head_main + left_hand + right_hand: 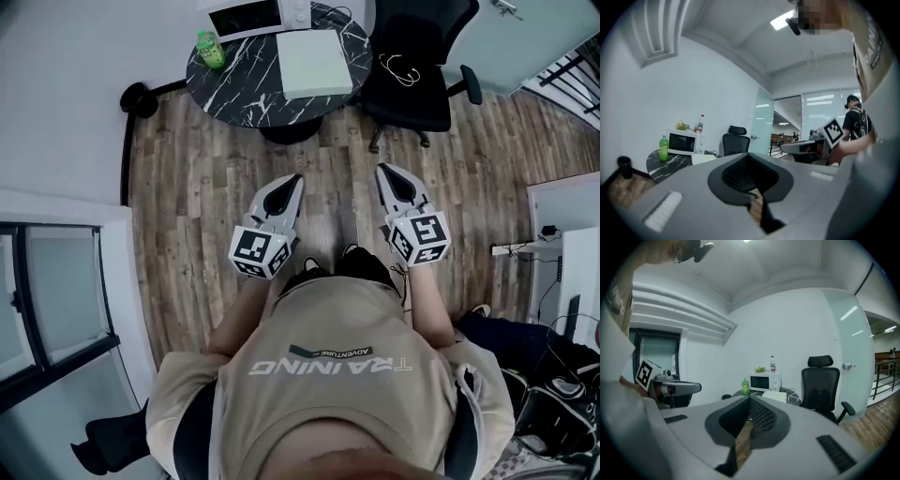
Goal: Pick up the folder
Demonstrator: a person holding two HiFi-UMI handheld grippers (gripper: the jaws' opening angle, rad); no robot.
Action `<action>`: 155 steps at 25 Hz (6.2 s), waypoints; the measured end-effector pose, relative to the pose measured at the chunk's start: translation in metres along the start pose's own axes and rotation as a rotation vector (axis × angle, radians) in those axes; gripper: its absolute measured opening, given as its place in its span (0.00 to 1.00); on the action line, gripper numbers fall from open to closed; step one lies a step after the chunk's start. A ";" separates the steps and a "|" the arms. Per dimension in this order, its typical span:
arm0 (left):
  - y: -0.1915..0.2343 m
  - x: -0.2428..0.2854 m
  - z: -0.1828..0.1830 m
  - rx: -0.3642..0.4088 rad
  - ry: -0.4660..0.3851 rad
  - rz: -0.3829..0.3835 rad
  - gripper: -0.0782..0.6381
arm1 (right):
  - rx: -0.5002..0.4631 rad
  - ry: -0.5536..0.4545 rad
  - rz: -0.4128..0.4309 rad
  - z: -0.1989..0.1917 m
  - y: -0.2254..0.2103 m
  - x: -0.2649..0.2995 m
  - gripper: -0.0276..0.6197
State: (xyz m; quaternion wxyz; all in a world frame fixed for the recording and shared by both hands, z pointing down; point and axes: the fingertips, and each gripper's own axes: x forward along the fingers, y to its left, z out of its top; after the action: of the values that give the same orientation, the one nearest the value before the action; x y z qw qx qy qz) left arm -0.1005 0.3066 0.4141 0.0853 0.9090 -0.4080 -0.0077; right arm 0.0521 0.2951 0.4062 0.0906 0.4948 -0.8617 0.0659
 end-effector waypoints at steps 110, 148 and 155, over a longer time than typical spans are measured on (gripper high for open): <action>0.364 0.357 -0.008 -0.148 0.249 0.044 0.12 | -0.030 0.252 0.176 0.034 -0.208 0.440 0.06; 0.457 0.401 -0.183 -0.664 0.655 0.091 0.40 | 0.451 0.655 0.070 -0.170 -0.306 0.514 0.35; 0.440 0.400 -0.210 -0.742 0.753 0.041 0.41 | 0.558 0.769 0.097 -0.195 -0.307 0.527 0.37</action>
State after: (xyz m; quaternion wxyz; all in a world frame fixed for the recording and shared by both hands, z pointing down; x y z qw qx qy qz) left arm -0.1420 -0.2471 0.7139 0.5422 0.7494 -0.3364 0.1769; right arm 0.0754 -0.2627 0.7207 0.2632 0.3992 -0.7373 0.4772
